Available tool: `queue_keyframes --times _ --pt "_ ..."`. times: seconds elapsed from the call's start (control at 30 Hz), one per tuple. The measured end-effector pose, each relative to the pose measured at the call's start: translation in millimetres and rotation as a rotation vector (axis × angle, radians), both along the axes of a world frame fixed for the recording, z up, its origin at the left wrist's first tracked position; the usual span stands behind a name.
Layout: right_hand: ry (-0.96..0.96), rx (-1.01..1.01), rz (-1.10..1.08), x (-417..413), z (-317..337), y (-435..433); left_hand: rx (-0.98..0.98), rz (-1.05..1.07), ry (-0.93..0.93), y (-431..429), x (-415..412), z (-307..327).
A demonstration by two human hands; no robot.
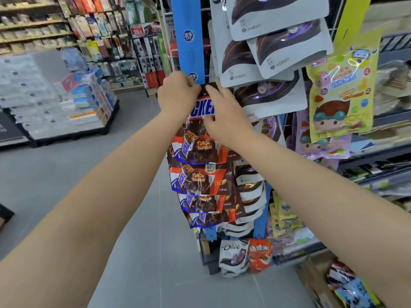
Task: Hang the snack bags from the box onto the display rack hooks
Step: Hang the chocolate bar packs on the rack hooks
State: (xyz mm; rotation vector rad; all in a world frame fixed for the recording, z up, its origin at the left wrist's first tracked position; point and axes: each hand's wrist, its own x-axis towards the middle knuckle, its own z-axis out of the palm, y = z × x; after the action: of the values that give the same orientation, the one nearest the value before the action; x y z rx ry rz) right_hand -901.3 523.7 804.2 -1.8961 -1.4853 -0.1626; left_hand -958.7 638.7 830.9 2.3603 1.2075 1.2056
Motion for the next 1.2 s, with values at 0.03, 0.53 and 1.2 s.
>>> queue_keyframes --times 0.03,0.53,1.2 --pt "0.006 -0.020 0.000 0 1 4 -0.027 0.027 0.019 0 1 2" --pt "0.019 -0.187 0.051 5 -32 33 0.146 -0.085 0.129 15 -30 -30" --pt "0.271 -0.028 -0.194 34 -72 -69 -0.082 -0.415 0.380 -76 -9 -87"
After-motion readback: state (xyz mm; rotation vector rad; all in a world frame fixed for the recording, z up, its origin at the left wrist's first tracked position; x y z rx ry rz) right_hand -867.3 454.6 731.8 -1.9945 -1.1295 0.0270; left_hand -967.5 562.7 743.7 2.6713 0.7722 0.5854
